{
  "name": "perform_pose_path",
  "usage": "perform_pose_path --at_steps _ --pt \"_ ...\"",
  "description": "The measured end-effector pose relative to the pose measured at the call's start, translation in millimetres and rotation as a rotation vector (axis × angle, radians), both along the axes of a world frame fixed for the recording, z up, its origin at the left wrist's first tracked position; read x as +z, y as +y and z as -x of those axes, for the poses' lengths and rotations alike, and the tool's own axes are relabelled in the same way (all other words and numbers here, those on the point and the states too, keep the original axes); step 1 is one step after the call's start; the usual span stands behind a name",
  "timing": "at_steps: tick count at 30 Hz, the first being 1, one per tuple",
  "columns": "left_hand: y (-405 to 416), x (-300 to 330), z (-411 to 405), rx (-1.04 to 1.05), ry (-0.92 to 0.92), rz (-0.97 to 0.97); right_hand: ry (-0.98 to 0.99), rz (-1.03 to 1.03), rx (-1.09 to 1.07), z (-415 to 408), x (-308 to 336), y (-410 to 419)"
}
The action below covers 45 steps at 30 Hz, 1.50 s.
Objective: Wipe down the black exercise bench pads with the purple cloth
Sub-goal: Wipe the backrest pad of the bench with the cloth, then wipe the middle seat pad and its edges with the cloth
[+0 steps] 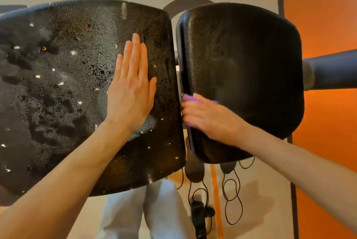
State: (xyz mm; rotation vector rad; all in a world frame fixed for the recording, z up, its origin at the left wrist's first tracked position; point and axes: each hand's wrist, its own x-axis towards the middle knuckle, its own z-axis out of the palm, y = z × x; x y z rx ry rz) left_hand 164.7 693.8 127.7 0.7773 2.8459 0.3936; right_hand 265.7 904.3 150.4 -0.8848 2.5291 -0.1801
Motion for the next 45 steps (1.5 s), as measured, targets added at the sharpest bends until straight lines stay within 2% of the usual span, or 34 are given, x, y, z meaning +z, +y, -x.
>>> perform_pose_path --at_steps 3,5,7,10,12,15,17,19,22,24,28,32,36,41,43,45 --pt "-1 -1 -1 -0.001 0.011 0.000 0.215 0.010 -0.257 79 -19 2" --pt "0 -2 0 0.000 0.021 0.005 0.264 0.059 -0.364 66 -25 -8" --pt "0 -1 0 0.002 0.018 0.009 0.163 0.091 -0.385 5 -22 -19" --pt "0 2 0 -0.002 -0.003 0.017 -0.005 0.171 -0.275 -87 3 -29" --pt "0 3 0 -0.005 -0.012 0.026 -0.070 0.284 -0.283 -104 10 -27" --pt "2 6 1 -0.008 -0.040 0.047 -0.083 0.359 -0.419 -89 15 -22" --pt "1 8 1 -0.013 -0.057 0.063 0.022 0.440 -0.619 -70 25 -21" --pt "0 9 2 -0.019 -0.062 0.060 0.130 0.619 -0.893 -45 37 -25" --pt "-5 10 5 -0.033 -0.054 0.034 0.152 0.836 -1.255 -6 43 -41" --pt "-13 10 9 -0.054 -0.054 0.020 0.146 0.893 -1.455 17 41 -56" --pt "-32 6 20 -0.156 -0.040 0.060 0.188 0.871 -1.759 52 23 -83" --pt "-41 3 26 -0.225 -0.055 0.085 0.274 0.736 -1.785 64 7 -112" --pt "-42 1 28 -0.235 -0.077 0.061 0.128 0.654 -1.766 60 -3 -139" --pt "-42 -3 28 -0.252 -0.049 0.057 0.311 0.644 -1.708 146 1 -119" --pt "-42 -5 29 -0.251 -0.038 0.063 0.292 0.503 -1.663 179 -2 -108" --pt "-42 -5 29 -0.252 -0.035 0.070 0.270 0.400 -1.636 169 -7 -108"
